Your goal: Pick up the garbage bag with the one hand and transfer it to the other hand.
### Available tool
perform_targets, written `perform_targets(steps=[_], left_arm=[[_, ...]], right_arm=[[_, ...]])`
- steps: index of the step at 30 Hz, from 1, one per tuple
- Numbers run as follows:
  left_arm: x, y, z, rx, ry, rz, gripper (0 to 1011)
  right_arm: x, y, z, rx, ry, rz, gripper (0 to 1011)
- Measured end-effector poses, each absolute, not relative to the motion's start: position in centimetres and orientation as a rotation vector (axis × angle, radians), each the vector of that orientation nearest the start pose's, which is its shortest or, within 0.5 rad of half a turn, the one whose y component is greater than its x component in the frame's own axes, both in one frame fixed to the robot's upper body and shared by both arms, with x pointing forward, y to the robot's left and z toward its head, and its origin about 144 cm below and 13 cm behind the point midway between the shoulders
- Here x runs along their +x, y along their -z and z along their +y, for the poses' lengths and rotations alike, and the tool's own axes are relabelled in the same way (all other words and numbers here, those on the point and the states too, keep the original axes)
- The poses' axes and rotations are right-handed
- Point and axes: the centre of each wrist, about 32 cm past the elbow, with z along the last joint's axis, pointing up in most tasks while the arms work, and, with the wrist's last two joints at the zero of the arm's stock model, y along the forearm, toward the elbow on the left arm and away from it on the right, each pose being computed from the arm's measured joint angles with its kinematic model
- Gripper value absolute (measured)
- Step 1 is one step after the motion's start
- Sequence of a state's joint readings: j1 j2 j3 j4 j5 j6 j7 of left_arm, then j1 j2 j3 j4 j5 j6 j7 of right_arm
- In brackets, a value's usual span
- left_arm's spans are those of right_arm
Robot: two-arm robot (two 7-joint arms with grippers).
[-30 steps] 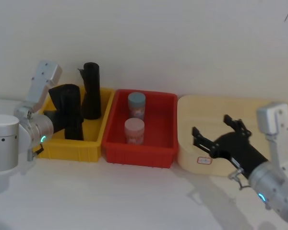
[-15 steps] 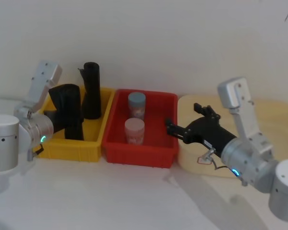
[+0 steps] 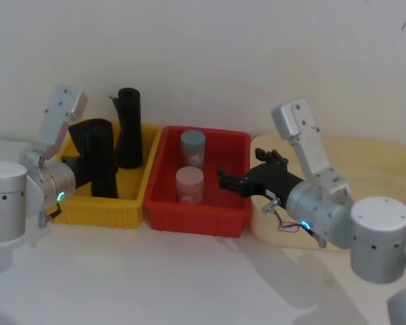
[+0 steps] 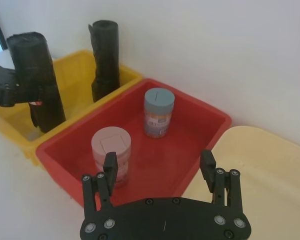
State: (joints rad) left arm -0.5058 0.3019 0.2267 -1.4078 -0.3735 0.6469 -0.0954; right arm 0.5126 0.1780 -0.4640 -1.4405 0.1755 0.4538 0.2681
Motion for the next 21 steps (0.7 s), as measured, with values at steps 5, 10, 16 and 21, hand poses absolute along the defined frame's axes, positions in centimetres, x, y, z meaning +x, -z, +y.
perform_targets(steps=[5,10,16,21], left_arm=[[57.9,-127.6,26.2,0.300,-1.294,0.262,407],[57.9,-127.6,26.2,0.300,-1.294,0.262,407],[57.9,-127.6,26.2,0.300,-1.294,0.262,407],[57.9,-127.6,26.2,0.300,-1.294,0.262,407]], right_arm=[[57.1,-126.4,-13.5,-0.316,0.931,0.001,1001],[57.8,-126.4,-12.6,-0.339,0.927,0.020,1001],[58.3,-126.4,-11.8,-0.343,0.913,0.035,1001],[58.7,-126.6,-11.2,-0.337,0.889,0.050,1001]])
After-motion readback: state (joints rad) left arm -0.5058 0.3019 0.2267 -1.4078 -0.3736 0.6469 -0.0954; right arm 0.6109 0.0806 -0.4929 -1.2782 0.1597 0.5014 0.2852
